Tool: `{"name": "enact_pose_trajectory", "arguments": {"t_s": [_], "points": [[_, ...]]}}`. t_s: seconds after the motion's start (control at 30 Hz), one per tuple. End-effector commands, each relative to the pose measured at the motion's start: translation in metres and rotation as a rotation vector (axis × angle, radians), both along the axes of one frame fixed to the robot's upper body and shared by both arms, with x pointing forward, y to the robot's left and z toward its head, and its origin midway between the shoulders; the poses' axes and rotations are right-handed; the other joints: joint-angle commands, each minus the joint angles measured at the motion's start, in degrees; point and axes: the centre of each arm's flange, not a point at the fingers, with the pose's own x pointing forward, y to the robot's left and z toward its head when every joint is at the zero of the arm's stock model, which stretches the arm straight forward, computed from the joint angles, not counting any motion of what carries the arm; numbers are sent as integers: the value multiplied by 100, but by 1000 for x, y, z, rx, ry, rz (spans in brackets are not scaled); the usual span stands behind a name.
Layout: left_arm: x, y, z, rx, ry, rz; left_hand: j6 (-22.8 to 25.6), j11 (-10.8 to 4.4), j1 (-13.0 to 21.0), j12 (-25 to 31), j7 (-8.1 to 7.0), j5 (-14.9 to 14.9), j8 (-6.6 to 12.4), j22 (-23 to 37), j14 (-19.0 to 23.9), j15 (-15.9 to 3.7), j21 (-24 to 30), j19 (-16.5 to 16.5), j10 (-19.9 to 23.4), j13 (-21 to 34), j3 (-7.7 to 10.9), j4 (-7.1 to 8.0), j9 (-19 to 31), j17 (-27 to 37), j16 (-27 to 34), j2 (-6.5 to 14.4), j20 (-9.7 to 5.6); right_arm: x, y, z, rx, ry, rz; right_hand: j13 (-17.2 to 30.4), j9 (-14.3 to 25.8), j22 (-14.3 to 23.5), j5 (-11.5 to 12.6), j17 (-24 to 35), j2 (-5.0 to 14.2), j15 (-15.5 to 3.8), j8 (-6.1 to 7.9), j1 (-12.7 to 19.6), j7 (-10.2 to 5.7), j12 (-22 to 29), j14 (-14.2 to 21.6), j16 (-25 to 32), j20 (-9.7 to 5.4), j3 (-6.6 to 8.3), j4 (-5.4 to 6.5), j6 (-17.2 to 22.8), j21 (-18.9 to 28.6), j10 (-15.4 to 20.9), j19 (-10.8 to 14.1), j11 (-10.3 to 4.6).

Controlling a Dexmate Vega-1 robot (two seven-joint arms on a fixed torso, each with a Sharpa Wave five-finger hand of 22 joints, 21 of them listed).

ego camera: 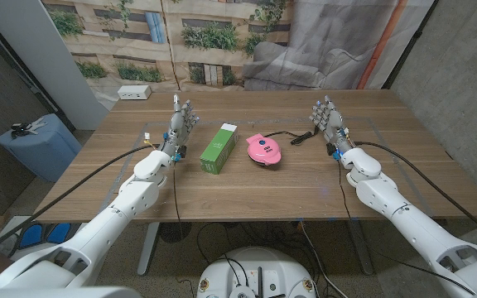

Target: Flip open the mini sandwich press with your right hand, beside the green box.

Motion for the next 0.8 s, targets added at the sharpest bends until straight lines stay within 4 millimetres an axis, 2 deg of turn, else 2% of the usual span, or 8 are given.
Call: {"name": "enact_pose_trajectory", "arguments": {"t_s": [0.03,0.4,0.8], "points": [[0,0,0,0,0,0,-200,8,-2,36,-44,24,26,11,-41,-210,32,18,-36,10,-40,4,22,16,39,298,-22,-5,1,3,-26,-55,-33,-14,13,15,32,-14,14,-26,38,50,14,39,-30,21,-73,41,1,17,29,-1,-60,-12],[0,0,0,0,0,0,-200,7,-2,38,-44,24,27,11,-43,-214,31,16,-30,10,-41,4,22,16,39,296,-17,-5,1,4,-128,-86,-39,-85,7,10,47,-105,-7,-121,45,44,145,53,-46,40,-156,58,-25,4,35,-32,-155,-75],[0,0,0,0,0,0,-199,5,-2,36,-44,23,27,11,-42,-207,33,20,-35,10,-41,5,22,16,39,297,-15,-20,-12,1,-268,-82,-144,-133,5,9,52,-176,-30,-72,45,50,210,48,-90,37,-172,72,-56,-19,32,-88,-245,-74]]}}
